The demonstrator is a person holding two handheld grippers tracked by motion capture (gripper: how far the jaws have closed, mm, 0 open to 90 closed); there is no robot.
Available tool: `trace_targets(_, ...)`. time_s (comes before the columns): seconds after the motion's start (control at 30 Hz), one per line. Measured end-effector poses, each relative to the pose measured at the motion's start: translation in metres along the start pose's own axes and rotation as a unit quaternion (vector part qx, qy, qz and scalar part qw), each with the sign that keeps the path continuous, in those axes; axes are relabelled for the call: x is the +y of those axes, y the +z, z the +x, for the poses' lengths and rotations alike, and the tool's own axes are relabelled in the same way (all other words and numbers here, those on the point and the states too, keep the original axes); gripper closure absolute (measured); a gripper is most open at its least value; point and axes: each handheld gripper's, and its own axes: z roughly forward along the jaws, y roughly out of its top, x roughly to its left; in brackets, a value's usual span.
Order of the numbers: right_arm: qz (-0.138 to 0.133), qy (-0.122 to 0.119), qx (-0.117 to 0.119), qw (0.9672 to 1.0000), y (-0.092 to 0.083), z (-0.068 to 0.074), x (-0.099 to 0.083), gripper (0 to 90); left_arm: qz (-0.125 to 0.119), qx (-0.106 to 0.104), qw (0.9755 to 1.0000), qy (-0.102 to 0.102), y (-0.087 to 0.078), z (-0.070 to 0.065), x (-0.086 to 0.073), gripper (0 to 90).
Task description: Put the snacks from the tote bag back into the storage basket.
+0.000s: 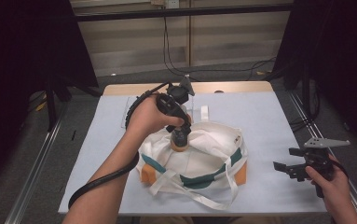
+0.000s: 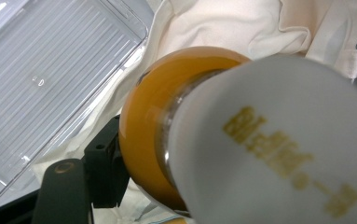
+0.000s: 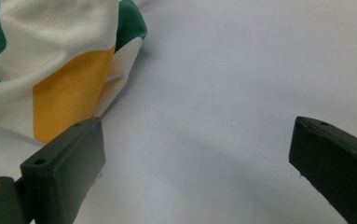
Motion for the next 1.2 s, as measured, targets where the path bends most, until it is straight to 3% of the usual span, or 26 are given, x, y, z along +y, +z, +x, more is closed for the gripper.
trace_targets(0.23,-0.001,-0.002,-0.001,1.0,0.0,0.001,0.0,3.6,-0.002,-0.001,0.9999,-0.012,-0.005,0.0,0.004,29.9)
trace_targets(0.37,-0.001,-0.003,-0.002,1.0,0.0,0.001,0.0,3.6,0.002,0.0,1.0,-0.004,-0.008,0.001,0.006,30.0)
trace_targets(1.2,-0.005,-0.001,-0.001,1.0,-0.001,-0.001,0.0,3.6,0.001,-0.002,1.0,-0.009,-0.02,0.007,0.016,30.0)
